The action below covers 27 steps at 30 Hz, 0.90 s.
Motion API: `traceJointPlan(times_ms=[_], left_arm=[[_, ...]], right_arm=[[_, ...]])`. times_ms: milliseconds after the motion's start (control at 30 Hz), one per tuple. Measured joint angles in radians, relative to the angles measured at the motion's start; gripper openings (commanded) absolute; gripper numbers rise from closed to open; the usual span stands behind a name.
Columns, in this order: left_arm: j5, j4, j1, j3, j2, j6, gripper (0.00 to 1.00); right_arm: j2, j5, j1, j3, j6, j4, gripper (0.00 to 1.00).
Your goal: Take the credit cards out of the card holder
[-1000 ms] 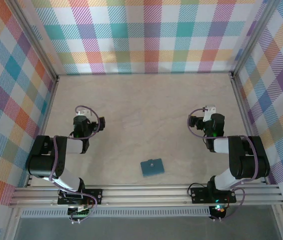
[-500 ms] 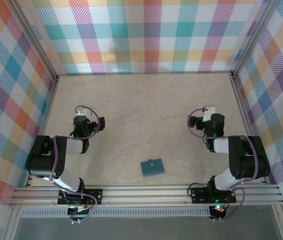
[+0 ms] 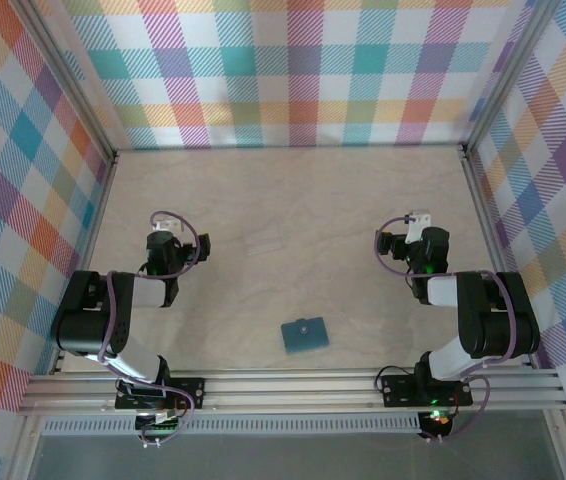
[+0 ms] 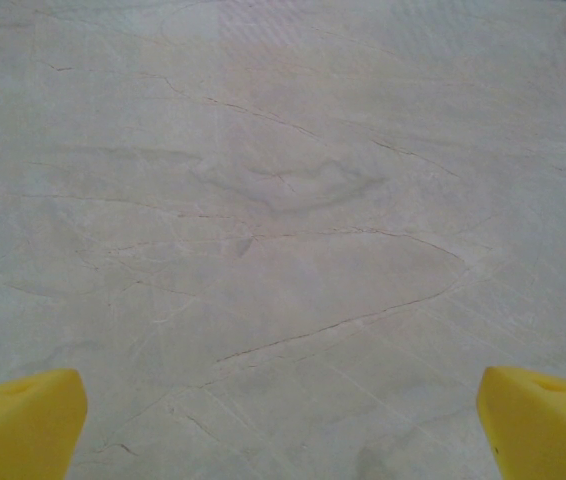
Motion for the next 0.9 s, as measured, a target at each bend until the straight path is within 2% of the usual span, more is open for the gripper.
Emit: traceJointPlan(times_ms=[667, 767, 900], left_arm=[[0.000, 0.000, 0.000, 0.000, 0.000, 0.000, 1.00], [-0.007, -0.011, 0.000, 0.001, -0.008, 0.000, 1.00], [-0.032, -0.176, -0.006, 0.057, -0.095, -0.001, 1.00]], right_arm=[[-0.003, 0.000, 0.000, 0.002, 0.000, -0.012, 1.00], [-0.041, 0.001, 0.000, 0.037, 0.002, -0.131, 1.00], [-0.088, 0.022, 0.004, 0.187, 0.038, -0.370, 1.00]])
